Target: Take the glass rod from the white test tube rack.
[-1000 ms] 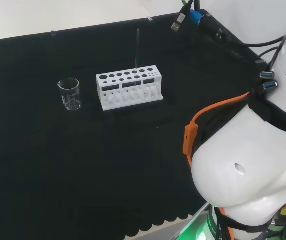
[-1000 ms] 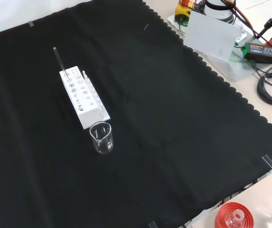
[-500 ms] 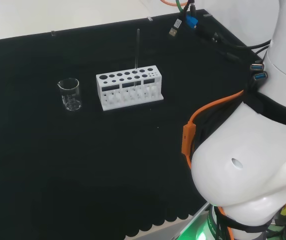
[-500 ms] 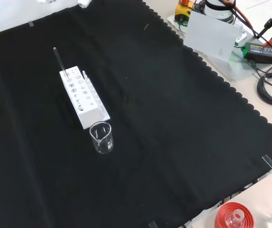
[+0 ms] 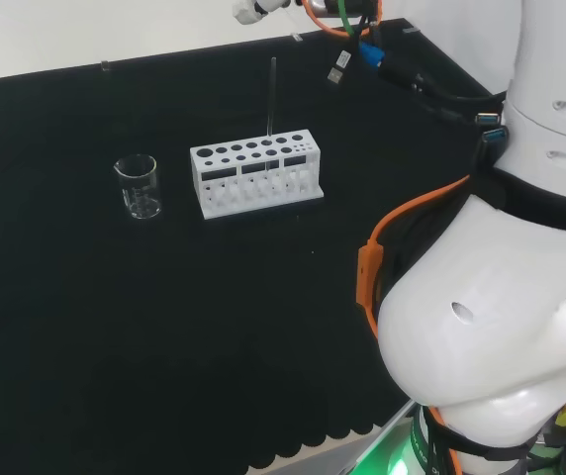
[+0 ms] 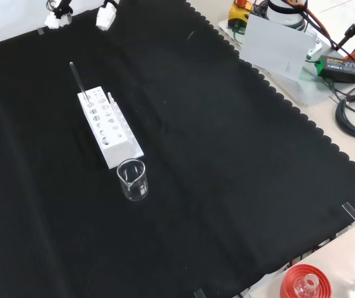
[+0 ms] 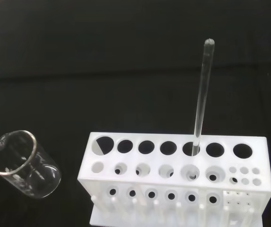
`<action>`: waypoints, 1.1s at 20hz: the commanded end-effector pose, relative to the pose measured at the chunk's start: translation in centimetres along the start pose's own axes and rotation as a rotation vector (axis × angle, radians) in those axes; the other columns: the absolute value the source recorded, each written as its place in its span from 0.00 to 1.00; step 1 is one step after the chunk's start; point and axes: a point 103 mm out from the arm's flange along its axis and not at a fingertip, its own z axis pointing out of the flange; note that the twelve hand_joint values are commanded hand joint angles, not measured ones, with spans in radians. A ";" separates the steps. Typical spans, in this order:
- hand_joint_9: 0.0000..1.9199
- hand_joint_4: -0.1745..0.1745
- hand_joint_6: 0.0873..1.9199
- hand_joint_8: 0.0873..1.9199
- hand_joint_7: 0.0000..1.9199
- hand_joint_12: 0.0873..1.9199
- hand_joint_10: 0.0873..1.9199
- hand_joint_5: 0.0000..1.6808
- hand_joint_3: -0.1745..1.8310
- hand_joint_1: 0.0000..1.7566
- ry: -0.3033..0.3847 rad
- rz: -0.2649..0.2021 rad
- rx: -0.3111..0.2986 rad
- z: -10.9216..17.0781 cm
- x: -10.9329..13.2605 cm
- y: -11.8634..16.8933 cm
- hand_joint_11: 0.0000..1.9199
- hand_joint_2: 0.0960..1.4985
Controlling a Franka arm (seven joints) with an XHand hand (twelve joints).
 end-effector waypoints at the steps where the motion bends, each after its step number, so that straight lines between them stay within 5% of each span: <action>1: 0.35 0.42 0.00 0.41 0.24 0.67 0.40 0.26 0.24 0.33 0.033 -0.005 -0.007 1.0 -1.1 2.2 0.32 0.53; 12: 0.34 0.42 0.00 0.41 0.24 0.67 0.40 0.26 0.25 0.30 0.067 -0.042 0.056 4.5 -2.7 4.7 0.31 0.55; 22: 0.32 0.42 0.00 0.41 0.23 0.68 0.41 0.27 0.25 0.30 0.077 -0.025 0.111 6.5 -3.6 5.6 0.30 0.55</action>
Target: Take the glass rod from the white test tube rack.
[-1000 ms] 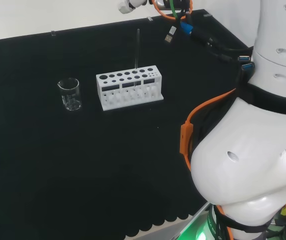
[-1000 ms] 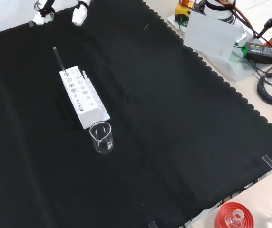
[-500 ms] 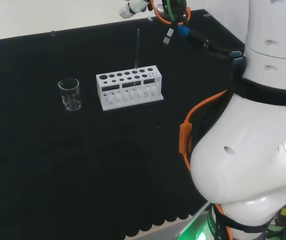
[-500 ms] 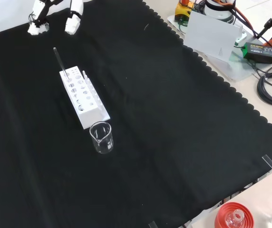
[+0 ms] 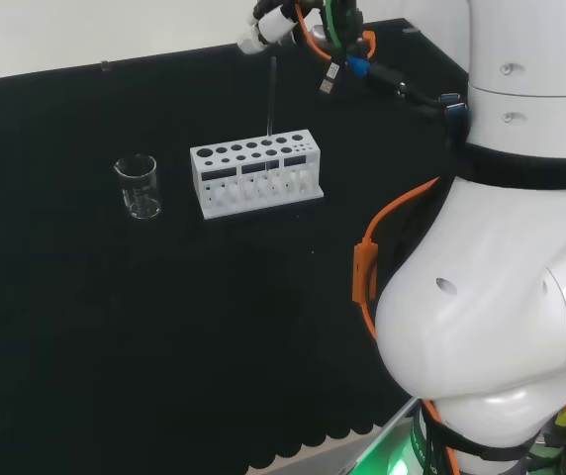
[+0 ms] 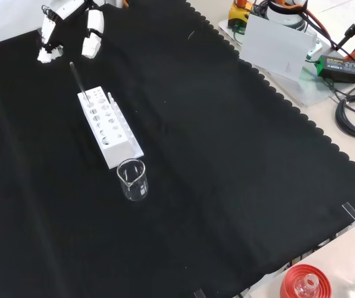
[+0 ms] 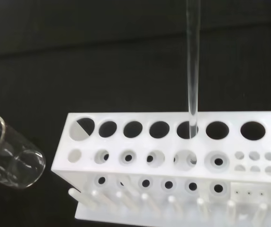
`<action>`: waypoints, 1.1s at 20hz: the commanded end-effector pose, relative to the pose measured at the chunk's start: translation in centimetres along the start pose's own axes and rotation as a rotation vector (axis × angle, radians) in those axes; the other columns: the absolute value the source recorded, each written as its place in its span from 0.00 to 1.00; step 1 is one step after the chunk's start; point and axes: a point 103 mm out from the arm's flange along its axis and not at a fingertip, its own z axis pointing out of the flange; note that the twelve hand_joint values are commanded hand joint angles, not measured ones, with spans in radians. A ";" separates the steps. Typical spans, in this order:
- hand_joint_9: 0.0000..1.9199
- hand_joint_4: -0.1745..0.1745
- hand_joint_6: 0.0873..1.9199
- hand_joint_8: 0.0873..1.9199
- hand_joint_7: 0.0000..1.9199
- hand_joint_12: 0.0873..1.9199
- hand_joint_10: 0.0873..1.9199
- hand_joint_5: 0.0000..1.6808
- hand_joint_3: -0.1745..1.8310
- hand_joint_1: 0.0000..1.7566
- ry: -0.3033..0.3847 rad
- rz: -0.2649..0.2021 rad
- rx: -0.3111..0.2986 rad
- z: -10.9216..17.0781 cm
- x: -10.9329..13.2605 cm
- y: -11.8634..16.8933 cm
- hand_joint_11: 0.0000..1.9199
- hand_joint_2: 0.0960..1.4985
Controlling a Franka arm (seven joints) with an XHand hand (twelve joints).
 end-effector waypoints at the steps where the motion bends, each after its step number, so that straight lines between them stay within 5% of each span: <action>1: 0.32 0.42 0.00 0.41 0.23 0.68 0.41 0.27 0.25 0.30 0.006 -0.001 0.021 0.8 -0.4 0.2 0.30 0.55; 22: 0.37 0.38 0.03 0.41 0.25 0.67 0.40 0.30 0.25 0.33 -0.035 0.005 0.072 3.8 -0.5 0.6 0.34 0.55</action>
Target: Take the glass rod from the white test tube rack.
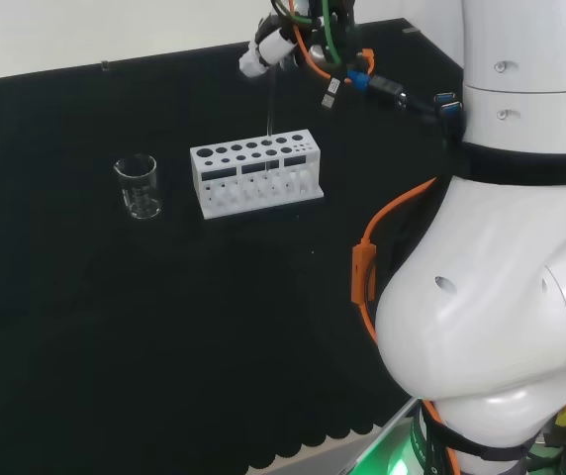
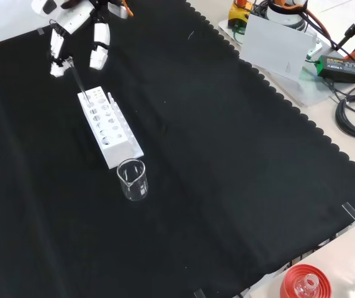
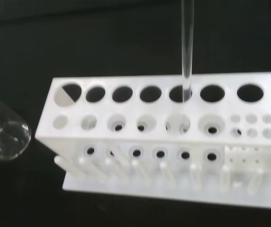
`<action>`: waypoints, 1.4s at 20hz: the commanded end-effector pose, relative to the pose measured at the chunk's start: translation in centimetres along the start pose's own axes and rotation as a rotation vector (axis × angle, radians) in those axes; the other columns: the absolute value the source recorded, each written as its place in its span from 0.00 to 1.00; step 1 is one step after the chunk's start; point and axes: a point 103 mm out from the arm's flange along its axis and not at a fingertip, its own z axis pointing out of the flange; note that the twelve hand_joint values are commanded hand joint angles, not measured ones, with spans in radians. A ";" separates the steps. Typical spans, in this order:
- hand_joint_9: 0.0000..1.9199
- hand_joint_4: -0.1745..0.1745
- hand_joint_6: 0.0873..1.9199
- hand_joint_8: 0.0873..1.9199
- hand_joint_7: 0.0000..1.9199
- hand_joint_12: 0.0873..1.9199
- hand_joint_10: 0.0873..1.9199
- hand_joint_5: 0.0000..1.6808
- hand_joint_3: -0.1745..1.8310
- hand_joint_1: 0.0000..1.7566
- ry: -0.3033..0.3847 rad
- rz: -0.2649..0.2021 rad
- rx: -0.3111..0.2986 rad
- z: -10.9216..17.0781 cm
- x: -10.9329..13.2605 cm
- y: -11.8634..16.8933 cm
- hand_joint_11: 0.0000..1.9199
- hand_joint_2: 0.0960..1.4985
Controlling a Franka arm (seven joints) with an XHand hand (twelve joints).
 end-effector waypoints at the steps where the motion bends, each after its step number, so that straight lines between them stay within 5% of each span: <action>1: 0.37 0.38 0.03 0.41 0.26 0.67 0.40 0.30 0.25 0.33 -0.013 -0.012 0.008 0.7 -0.4 0.7 0.34 0.55; 11: 0.49 0.24 0.35 0.38 0.37 0.61 0.33 0.33 0.27 0.43 -0.028 -0.026 -0.043 0.7 -0.1 1.4 0.47 0.53; 18: 0.57 0.12 0.39 0.37 0.43 0.57 0.28 0.39 0.33 0.53 -0.033 -0.041 -0.054 0.7 0.3 2.3 0.55 0.50; 21: 0.58 0.10 0.39 0.37 0.43 0.56 0.27 0.40 0.35 0.54 -0.100 -0.017 -0.005 -0.1 0.6 2.7 0.56 0.48; 28: 0.54 0.16 0.39 0.36 0.42 0.58 0.29 0.39 0.37 0.53 -0.065 -0.023 -0.035 0.8 -0.5 2.1 0.55 0.44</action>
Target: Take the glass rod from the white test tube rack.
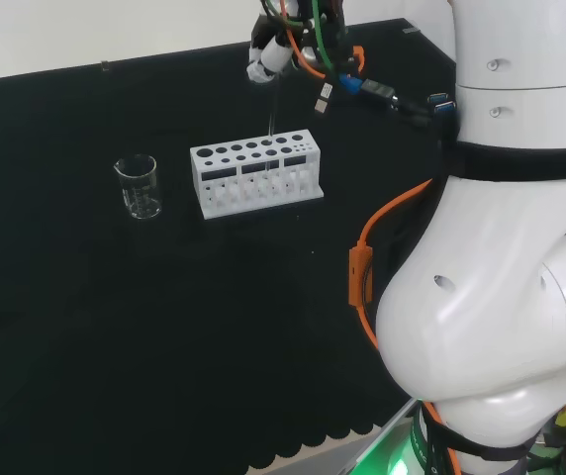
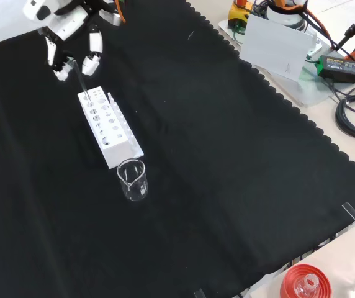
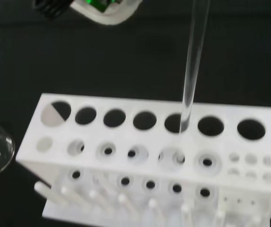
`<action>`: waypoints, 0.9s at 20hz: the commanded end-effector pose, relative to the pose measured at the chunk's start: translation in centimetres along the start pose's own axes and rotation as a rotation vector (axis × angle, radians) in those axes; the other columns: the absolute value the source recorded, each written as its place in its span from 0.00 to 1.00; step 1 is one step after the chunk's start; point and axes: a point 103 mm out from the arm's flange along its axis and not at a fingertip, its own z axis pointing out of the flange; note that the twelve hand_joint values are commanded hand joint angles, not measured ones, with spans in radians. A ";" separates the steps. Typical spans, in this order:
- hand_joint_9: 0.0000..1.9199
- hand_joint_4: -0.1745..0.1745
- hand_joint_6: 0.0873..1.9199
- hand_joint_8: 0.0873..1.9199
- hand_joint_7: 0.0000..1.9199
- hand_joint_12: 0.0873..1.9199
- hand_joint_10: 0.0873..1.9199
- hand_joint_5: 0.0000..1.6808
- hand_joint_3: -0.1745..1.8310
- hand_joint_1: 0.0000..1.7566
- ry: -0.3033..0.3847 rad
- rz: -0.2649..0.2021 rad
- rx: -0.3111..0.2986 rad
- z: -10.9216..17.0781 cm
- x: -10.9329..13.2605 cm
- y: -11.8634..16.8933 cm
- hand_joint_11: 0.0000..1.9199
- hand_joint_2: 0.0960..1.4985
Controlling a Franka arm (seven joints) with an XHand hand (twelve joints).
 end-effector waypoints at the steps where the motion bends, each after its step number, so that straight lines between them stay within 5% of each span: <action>1: 0.54 0.17 0.39 0.37 0.42 0.58 0.29 0.38 0.38 0.53 0.005 0.012 0.023 2.0 -1.0 -0.9 0.54 0.44; 11: 0.51 0.26 0.39 0.37 0.40 0.59 0.32 0.36 0.39 0.51 -0.001 0.023 0.023 1.9 -1.4 -1.1 0.54 0.42; 18: 0.59 0.12 0.38 0.35 0.46 0.54 0.27 0.44 0.39 0.54 -0.004 0.017 -0.022 1.8 -2.1 -1.4 0.62 0.43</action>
